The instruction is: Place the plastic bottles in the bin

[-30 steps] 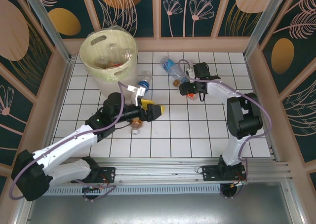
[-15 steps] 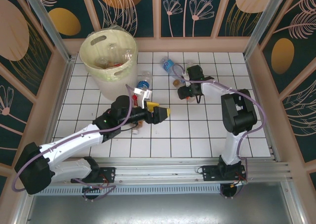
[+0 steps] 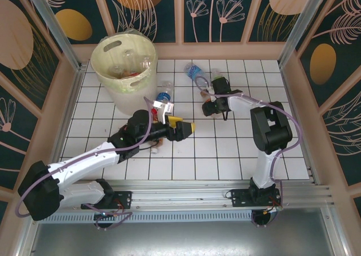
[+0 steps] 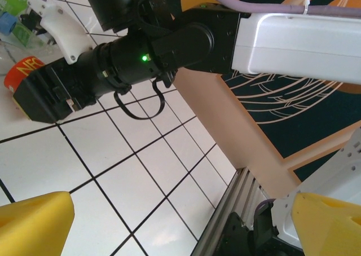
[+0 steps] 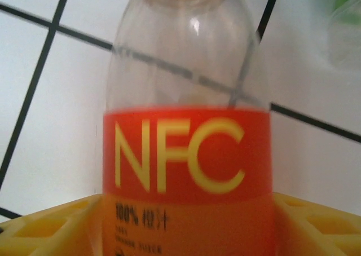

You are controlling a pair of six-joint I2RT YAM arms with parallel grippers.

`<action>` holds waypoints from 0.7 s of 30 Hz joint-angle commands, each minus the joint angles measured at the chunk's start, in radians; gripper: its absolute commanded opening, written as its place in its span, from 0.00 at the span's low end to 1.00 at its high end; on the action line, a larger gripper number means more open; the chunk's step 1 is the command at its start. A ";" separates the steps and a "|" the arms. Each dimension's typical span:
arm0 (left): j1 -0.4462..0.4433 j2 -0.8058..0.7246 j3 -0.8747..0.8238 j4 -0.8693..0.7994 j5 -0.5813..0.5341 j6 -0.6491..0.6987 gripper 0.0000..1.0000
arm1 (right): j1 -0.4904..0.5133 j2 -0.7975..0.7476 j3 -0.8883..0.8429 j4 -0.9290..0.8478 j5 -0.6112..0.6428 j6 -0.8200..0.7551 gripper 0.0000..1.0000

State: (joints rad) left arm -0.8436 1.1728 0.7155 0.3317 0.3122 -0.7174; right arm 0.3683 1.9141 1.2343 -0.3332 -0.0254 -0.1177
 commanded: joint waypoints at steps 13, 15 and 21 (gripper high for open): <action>-0.005 -0.010 -0.044 0.059 -0.044 -0.048 0.98 | 0.032 -0.114 -0.104 0.036 -0.039 0.059 0.57; -0.006 -0.013 -0.053 0.065 -0.068 -0.068 0.99 | 0.036 -0.176 -0.138 0.053 -0.072 0.082 0.57; -0.006 -0.015 -0.101 0.126 -0.125 -0.161 0.98 | 0.053 -0.401 -0.246 0.115 -0.248 0.151 0.57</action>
State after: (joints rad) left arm -0.8440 1.1713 0.6353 0.3775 0.2287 -0.8158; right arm 0.4046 1.6150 1.0218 -0.2790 -0.1543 -0.0181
